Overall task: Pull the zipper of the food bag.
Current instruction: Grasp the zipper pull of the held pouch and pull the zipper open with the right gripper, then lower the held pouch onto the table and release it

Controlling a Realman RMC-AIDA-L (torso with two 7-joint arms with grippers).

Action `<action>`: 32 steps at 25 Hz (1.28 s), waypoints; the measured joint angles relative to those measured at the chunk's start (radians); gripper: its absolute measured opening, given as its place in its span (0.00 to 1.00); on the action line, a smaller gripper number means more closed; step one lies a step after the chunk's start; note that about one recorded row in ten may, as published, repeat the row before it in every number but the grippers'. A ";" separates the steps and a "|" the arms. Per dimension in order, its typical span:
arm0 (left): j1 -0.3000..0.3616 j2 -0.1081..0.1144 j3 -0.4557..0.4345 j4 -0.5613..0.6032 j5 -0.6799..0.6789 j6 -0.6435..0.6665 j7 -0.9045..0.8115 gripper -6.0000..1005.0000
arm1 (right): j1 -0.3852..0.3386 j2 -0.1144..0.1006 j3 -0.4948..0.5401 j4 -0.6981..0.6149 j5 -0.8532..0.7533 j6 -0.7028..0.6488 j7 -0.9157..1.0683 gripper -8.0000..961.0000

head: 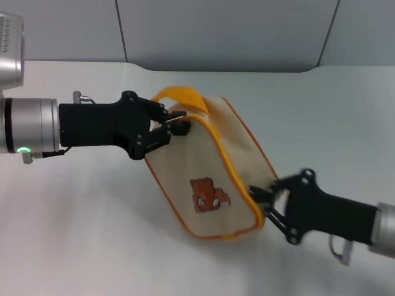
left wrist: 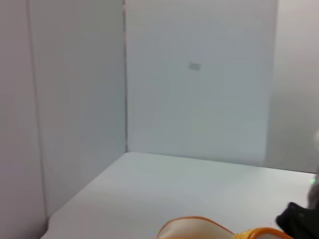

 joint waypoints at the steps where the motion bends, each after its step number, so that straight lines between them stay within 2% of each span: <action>1: 0.002 0.000 -0.004 -0.003 0.000 -0.007 0.000 0.12 | -0.023 0.000 -0.001 -0.020 -0.004 -0.005 0.015 0.01; 5: 0.007 0.000 -0.016 -0.011 0.000 -0.024 0.000 0.12 | -0.077 0.000 0.007 -0.060 -0.002 -0.024 0.043 0.01; 10: 0.021 -0.004 -0.037 -0.013 -0.001 -0.033 -0.001 0.12 | -0.091 0.000 0.045 -0.069 0.007 -0.037 0.064 0.01; 16: 0.094 -0.021 -0.162 -0.050 -0.005 -0.036 0.002 0.12 | -0.089 -0.002 0.070 -0.119 0.007 -0.046 0.261 0.03; 18: 0.132 -0.045 -0.216 -0.098 -0.006 -0.040 0.028 0.12 | -0.085 -0.002 0.092 -0.123 0.007 -0.062 0.302 0.07; 19: 0.165 -0.068 -0.238 -0.115 -0.006 -0.042 0.058 0.12 | -0.082 -0.002 0.111 -0.124 0.007 -0.075 0.326 0.10; 22: 0.190 -0.078 -0.245 -0.154 -0.007 -0.043 0.091 0.12 | -0.066 -0.005 0.202 -0.127 0.010 -0.120 0.414 0.17; 24: 0.210 -0.075 -0.244 -0.225 -0.007 -0.050 0.136 0.12 | -0.051 -0.014 0.237 -0.122 0.016 -0.143 0.458 0.21; 25: 0.210 -0.075 -0.244 -0.225 -0.007 -0.050 0.136 0.12 | -0.042 -0.020 0.243 -0.119 0.018 -0.151 0.476 0.24; 32: 0.239 -0.079 -0.244 -0.273 -0.007 -0.087 0.210 0.13 | 0.007 -0.026 0.237 -0.115 0.016 -0.145 0.551 0.57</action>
